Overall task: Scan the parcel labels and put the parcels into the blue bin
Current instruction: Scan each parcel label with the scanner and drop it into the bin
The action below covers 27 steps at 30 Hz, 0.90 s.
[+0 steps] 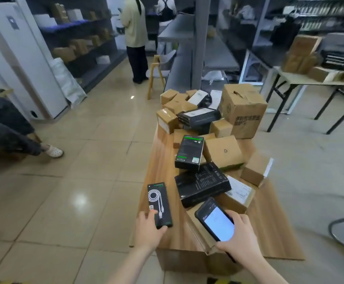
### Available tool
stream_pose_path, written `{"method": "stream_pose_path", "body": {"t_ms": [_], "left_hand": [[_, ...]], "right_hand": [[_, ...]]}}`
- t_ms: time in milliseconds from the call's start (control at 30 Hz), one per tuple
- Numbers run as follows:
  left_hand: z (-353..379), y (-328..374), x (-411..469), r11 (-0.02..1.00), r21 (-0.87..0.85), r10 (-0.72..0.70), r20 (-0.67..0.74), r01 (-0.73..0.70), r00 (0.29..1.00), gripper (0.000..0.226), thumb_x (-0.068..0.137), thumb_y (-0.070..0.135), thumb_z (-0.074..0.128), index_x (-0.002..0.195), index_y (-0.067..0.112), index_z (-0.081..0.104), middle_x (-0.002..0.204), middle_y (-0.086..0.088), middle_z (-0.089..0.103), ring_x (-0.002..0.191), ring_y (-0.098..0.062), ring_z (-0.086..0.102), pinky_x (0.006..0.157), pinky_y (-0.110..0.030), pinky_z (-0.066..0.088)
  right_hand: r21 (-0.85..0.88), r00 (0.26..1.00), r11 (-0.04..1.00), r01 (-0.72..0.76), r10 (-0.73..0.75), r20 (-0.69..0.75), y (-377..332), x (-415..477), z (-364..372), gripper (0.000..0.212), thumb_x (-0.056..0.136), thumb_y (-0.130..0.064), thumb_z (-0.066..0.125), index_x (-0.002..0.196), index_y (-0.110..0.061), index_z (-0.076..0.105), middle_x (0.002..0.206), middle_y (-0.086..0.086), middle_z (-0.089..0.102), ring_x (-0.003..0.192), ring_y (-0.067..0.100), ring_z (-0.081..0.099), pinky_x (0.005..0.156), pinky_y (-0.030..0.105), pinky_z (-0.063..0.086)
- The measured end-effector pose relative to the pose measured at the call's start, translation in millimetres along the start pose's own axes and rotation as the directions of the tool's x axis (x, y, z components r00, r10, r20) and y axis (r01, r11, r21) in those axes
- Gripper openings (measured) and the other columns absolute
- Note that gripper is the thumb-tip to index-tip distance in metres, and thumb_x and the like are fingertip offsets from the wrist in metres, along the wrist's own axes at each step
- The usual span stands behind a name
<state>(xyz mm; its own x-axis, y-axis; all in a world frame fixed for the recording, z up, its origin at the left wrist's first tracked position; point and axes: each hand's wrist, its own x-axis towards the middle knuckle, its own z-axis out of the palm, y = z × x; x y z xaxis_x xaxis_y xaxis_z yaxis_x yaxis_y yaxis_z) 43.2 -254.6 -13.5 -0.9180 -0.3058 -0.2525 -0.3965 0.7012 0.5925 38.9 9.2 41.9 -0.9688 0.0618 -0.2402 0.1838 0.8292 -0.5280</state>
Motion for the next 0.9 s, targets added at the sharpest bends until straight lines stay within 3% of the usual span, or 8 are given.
{"method": "stream_pose_path", "body": {"t_ms": [300, 433, 567, 667, 800, 900], "left_hand": [[28.8, 6.9, 45.4, 0.959, 0.283, -0.045, 0.078, 0.021, 0.996, 0.087, 0.084, 0.062, 0.056, 0.152, 0.027, 0.015, 0.156, -0.009, 0.003, 0.144, -0.033, 0.007, 0.115, -0.047, 0.025], [35.3, 4.6, 52.2, 0.95, 0.31, -0.069, 0.099, 0.035, 0.993, 0.089, 0.082, 0.064, 0.058, 0.15, 0.026, 0.016, 0.155, -0.011, 0.007, 0.139, -0.034, 0.017, 0.11, -0.048, 0.033], [29.5, -4.1, 44.9, 0.965, 0.259, -0.054, 0.081, 0.031, 0.995, 0.083, 0.078, 0.054, 0.067, 0.143, 0.022, 0.024, 0.15, -0.011, 0.016, 0.129, -0.033, 0.029, 0.106, -0.04, 0.038], [18.0, -18.8, 28.2, 0.994, 0.107, 0.0, 0.08, -0.009, 0.997, 0.082, 0.078, 0.051, 0.065, 0.145, 0.024, 0.027, 0.148, -0.008, 0.026, 0.13, -0.028, 0.035, 0.108, -0.038, 0.037], [-1.3, -42.5, -2.2, 0.99, -0.093, 0.118, 0.15, -0.105, 0.982, 0.076, 0.092, 0.035, 0.056, 0.154, 0.029, 0.013, 0.153, -0.001, 0.03, 0.133, -0.02, 0.039, 0.112, -0.039, 0.037], [-13.2, -53.0, -20.4, 0.982, -0.079, 0.182, 0.17, -0.171, 0.969, 0.064, 0.1, 0.022, 0.043, 0.154, 0.035, 0.011, 0.156, 0.002, 0.03, 0.136, -0.019, 0.038, 0.113, -0.037, 0.035]], "right_hand": [[-0.061, 0.999, 0.998, -0.033, 0.035, 0.029, -15.2, 10.5, 31.1, 0.098, 0.042, -0.051, 0.083, 0.123, -0.04, 0.031, 0.113, -0.017, 0.034, 0.107, 0.006, 0.036, 0.092, 0.036, 0.05], [-0.067, 0.997, 0.995, -0.072, 0.074, 0.032, -18.6, 9.0, 35.7, 0.095, 0.044, -0.054, 0.083, 0.121, -0.041, 0.03, 0.117, -0.016, 0.036, 0.11, 0.007, 0.036, 0.093, 0.035, 0.05], [-0.071, 0.997, 0.995, -0.07, 0.072, 0.031, -18.0, 0.2, 38.0, 0.096, 0.049, -0.046, 0.085, 0.128, -0.036, 0.03, 0.119, -0.012, 0.036, 0.113, 0.009, 0.036, 0.094, 0.036, 0.05], [-0.076, 0.998, 0.995, -0.056, 0.058, 0.023, -17.6, -10.4, 37.6, 0.097, 0.051, -0.045, 0.085, 0.13, -0.035, 0.028, 0.121, -0.011, 0.035, 0.115, 0.01, 0.036, 0.095, 0.037, 0.049], [-0.069, 1.0, 0.998, -0.002, 0.003, 0.017, -19.4, -25.2, 38.6, 0.094, 0.053, -0.043, 0.085, 0.13, -0.033, 0.031, 0.121, -0.009, 0.036, 0.113, 0.01, 0.037, 0.094, 0.038, 0.049], [-0.085, 0.999, 0.996, 0.037, -0.035, 0.023, -22.0, -34.5, 43.8, 0.094, 0.054, -0.042, 0.086, 0.13, -0.032, 0.031, 0.123, -0.008, 0.036, 0.115, 0.01, 0.037, 0.094, 0.038, 0.049]]}}
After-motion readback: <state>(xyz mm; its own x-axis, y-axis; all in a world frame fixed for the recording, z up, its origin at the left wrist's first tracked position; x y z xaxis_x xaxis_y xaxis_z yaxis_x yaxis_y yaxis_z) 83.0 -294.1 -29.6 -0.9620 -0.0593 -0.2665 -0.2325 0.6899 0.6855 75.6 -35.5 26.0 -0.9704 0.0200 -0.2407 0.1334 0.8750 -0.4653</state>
